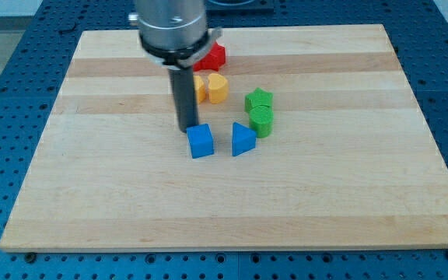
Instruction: Slide blue cube closer to the blue triangle
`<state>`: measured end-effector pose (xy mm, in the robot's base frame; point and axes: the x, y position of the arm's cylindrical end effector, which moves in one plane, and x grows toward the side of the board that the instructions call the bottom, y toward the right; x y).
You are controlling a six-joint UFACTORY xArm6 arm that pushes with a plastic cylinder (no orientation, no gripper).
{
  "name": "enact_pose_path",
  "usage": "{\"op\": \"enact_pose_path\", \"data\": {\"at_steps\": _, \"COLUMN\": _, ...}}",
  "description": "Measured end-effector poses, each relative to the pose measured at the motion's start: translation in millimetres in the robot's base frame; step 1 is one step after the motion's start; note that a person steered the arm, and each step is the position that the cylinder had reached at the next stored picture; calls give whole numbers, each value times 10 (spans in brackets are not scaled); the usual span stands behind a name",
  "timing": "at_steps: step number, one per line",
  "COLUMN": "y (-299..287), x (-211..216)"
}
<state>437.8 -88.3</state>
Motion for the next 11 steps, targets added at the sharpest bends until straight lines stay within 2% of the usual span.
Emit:
{"op": "enact_pose_path", "data": {"at_steps": 1, "y": -440, "x": 21}}
{"op": "enact_pose_path", "data": {"at_steps": 2, "y": -549, "x": 233}}
{"op": "enact_pose_path", "data": {"at_steps": 3, "y": -522, "x": 344}}
{"op": "enact_pose_path", "data": {"at_steps": 11, "y": 18, "x": 273}}
